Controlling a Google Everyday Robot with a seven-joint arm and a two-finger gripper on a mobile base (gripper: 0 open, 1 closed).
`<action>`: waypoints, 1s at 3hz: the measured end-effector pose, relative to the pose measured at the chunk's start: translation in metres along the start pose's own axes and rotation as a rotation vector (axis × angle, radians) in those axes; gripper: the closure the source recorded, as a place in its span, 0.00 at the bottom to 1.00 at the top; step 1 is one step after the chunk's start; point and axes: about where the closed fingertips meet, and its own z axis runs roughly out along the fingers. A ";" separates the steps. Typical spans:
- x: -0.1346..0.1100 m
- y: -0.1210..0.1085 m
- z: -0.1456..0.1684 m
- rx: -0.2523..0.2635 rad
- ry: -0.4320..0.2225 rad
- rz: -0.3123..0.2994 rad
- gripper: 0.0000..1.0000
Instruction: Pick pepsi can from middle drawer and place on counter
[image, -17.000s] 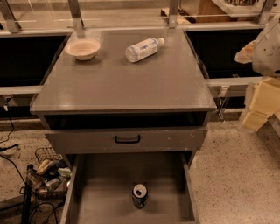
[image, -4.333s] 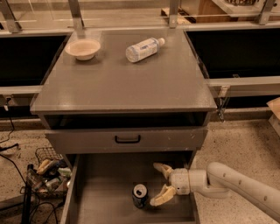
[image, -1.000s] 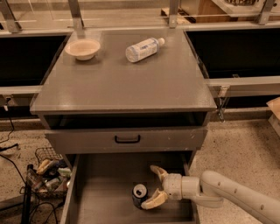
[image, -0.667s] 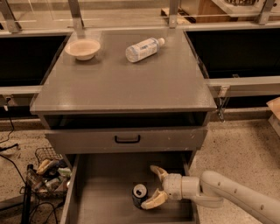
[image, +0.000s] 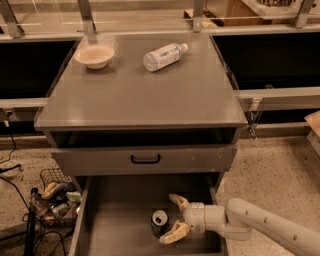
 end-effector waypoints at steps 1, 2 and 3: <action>0.000 0.000 0.000 0.000 0.000 0.000 0.00; 0.001 0.001 0.005 0.038 0.046 -0.037 0.00; 0.001 0.002 0.011 0.065 0.095 -0.076 0.00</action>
Offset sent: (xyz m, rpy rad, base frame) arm 0.0001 0.0090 -0.0065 -0.1968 -0.1001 -0.0550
